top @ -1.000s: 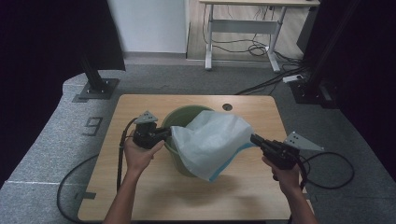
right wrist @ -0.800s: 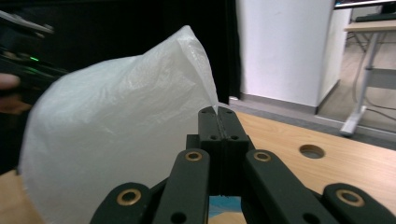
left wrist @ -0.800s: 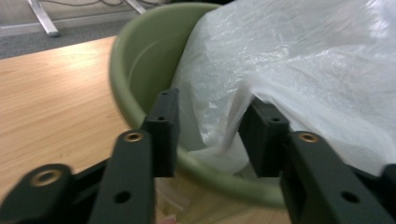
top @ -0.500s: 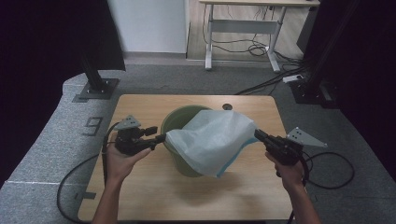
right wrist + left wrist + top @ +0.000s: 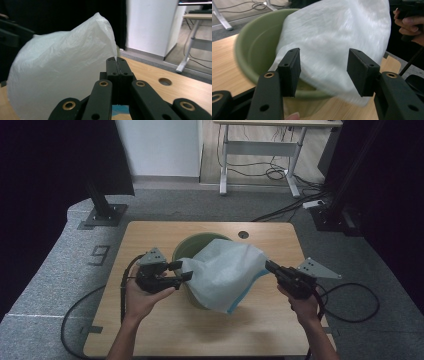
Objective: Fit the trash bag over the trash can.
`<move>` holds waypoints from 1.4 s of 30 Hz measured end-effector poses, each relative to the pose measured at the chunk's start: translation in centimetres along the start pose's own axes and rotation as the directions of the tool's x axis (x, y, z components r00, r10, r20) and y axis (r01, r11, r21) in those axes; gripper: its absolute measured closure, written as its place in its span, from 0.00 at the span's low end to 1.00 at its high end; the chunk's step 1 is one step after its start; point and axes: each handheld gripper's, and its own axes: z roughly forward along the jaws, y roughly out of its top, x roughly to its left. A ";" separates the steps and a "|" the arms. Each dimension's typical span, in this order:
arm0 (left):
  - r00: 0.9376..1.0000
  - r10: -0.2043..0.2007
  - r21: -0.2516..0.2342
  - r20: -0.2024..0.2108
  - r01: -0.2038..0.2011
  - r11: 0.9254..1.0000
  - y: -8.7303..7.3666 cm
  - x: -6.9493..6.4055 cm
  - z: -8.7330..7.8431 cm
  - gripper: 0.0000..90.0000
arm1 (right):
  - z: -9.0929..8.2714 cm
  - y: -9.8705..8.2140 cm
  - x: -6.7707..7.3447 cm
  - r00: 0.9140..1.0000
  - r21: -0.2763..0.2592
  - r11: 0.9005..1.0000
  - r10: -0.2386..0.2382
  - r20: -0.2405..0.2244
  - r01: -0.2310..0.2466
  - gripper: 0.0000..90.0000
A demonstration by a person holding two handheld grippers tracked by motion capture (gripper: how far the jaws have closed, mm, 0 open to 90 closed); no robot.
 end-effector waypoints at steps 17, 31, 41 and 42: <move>0.995 0.047 0.006 0.092 -0.048 0.999 0.8 -3.6 2.7 0.49 | 2.1 0.1 3.2 0.996 0.006 0.999 -0.039 -0.075 0.039 0.99; 0.993 0.056 0.008 0.099 -0.058 0.998 1.1 -5.3 4.7 0.46 | 2.6 0.0 3.7 0.997 0.010 0.999 -0.047 -0.065 0.048 0.98; 0.986 0.043 0.036 0.162 -0.049 0.998 1.3 -5.4 6.2 0.82 | 2.8 0.4 3.6 0.997 0.006 0.999 -0.045 -0.069 0.045 0.98; 0.986 0.041 0.036 0.164 -0.048 0.998 1.4 -5.4 6.2 0.82 | 2.8 0.4 3.6 0.997 0.006 0.999 -0.045 -0.069 0.045 0.98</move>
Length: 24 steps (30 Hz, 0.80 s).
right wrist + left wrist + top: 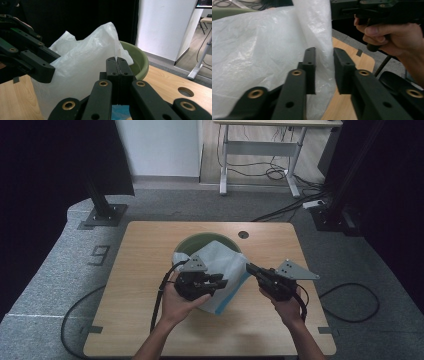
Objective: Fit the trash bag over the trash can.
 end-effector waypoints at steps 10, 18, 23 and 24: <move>1.000 -0.024 -0.033 0.019 0.025 0.999 0.7 0.8 -0.2 1.00 | -0.1 -0.1 -0.2 1.000 0.001 1.000 0.008 -0.011 -0.008 0.86; 0.997 -0.070 -0.078 -0.018 0.068 0.995 0.9 1.9 -1.0 1.00 | -2.1 -0.9 0.3 0.998 -0.035 0.998 -0.046 0.042 0.047 0.65; 0.995 -0.096 -0.094 -0.023 0.093 0.991 0.9 2.9 -1.4 1.00 | -4.0 -1.8 0.6 0.995 -0.048 0.997 -0.064 0.072 0.067 0.62; 0.995 -0.101 -0.098 -0.019 0.099 0.990 0.9 3.0 -1.4 1.00 | -4.3 -2.0 0.6 0.995 -0.049 0.997 -0.060 0.074 0.064 0.62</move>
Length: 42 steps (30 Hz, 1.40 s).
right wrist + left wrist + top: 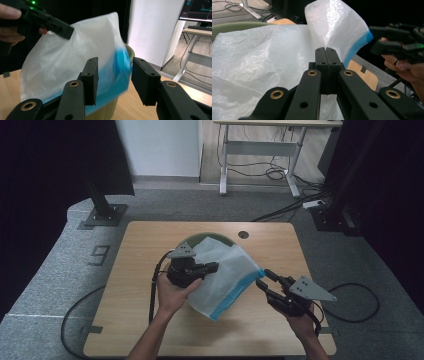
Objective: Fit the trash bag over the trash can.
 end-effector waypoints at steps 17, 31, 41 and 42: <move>0.999 -0.042 -0.023 0.011 0.043 0.999 0.0 1.3 -0.8 1.00 | 1.7 -2.2 0.4 0.998 0.056 0.998 0.033 -0.057 -0.030 0.70; 0.998 -0.061 -0.030 0.027 0.061 0.998 -0.6 1.9 -1.3 1.00 | 3.1 -1.9 -0.4 0.997 0.029 0.998 0.063 -0.043 -0.062 0.75; 0.998 -0.054 -0.021 0.027 0.055 0.998 -0.7 1.8 -1.1 1.00 | 3.6 -0.8 -0.1 0.995 0.000 0.998 0.068 -0.070 -0.069 0.74; 0.998 -0.053 -0.021 0.027 0.054 0.998 -0.7 1.8 -1.0 1.00 | 3.6 -0.8 -0.1 0.995 0.000 0.998 0.068 -0.070 -0.069 0.74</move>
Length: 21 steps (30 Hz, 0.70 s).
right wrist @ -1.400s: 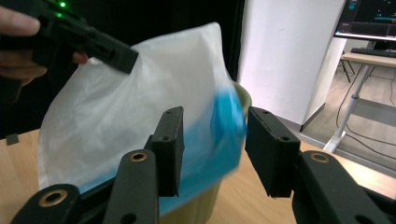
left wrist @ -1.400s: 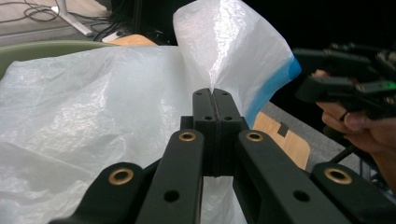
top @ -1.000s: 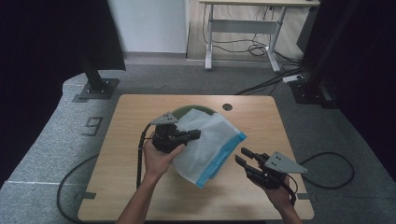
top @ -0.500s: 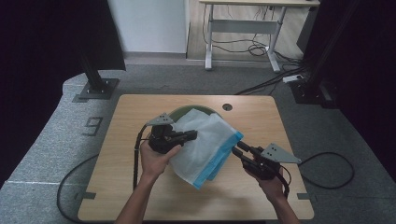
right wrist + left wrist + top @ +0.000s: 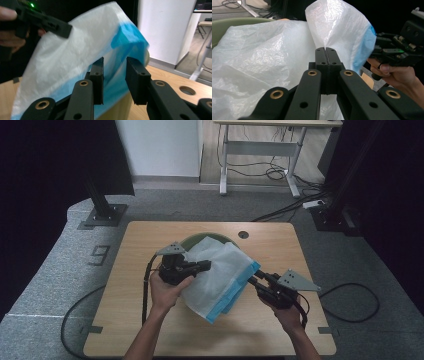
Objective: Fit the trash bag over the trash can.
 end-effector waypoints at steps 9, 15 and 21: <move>1.000 -0.008 -0.042 -0.019 0.007 0.999 0.3 0.7 -0.2 1.00 | 0.5 0.9 0.1 1.000 0.010 1.000 -0.007 -0.008 0.007 0.99; 0.999 -0.017 -0.097 -0.052 0.012 0.995 0.5 1.5 -0.8 1.00 | 0.1 0.8 -0.1 0.999 0.024 0.999 -0.030 0.017 0.030 0.99; 0.996 -0.001 -0.101 -0.089 -0.008 0.995 0.5 1.6 -1.9 1.00 | -0.6 0.5 -0.4 0.998 0.036 0.999 -0.042 0.039 0.041 0.99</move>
